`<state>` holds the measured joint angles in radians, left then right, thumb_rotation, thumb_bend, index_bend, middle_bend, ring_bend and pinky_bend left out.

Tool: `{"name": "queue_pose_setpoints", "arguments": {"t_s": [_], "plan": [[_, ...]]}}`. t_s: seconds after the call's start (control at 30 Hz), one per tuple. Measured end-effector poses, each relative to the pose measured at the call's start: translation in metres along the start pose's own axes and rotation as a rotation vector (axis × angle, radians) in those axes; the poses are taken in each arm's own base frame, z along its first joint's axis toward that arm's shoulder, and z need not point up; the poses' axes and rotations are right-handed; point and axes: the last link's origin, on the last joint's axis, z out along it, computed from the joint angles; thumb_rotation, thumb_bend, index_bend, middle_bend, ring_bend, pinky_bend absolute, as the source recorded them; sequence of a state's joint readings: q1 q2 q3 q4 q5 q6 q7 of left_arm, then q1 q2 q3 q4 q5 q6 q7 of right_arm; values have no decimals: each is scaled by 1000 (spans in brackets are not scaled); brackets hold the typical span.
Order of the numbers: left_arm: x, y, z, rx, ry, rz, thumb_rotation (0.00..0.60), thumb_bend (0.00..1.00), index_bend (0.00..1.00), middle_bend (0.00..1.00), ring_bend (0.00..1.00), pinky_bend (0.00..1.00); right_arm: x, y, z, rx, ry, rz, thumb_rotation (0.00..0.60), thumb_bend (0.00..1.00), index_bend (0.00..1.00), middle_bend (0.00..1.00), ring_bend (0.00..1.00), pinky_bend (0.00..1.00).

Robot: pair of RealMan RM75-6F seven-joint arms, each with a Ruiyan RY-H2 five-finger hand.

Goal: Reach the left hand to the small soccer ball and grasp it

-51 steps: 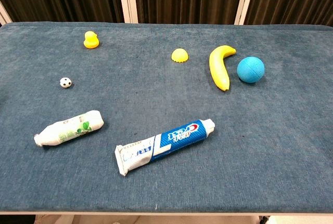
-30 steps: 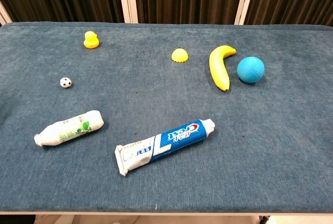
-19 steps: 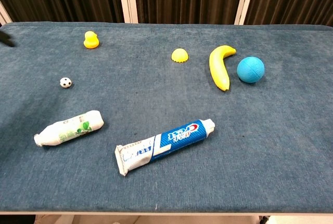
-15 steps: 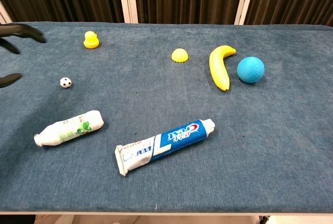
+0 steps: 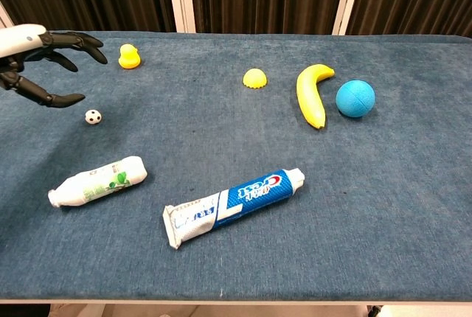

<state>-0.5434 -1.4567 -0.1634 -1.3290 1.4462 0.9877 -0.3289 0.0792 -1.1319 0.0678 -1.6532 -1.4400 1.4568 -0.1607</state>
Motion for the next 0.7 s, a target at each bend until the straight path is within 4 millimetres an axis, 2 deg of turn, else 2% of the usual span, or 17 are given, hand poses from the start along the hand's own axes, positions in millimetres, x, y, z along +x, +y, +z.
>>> {"name": "queue_pose_setpoints", "arguments": {"t_s": [0.3, 0.7], "plan": [[-6, -18, 20, 55, -23, 3, 600, 245, 322, 52, 40, 191, 0, 1, 1, -6, 3, 4, 600, 349, 162, 157, 150, 127], [-17, -43, 24, 119, -57, -6, 600, 245, 354, 52, 40, 186, 0, 1, 1, -8, 3, 0, 600, 349, 163, 157, 150, 126]]}}
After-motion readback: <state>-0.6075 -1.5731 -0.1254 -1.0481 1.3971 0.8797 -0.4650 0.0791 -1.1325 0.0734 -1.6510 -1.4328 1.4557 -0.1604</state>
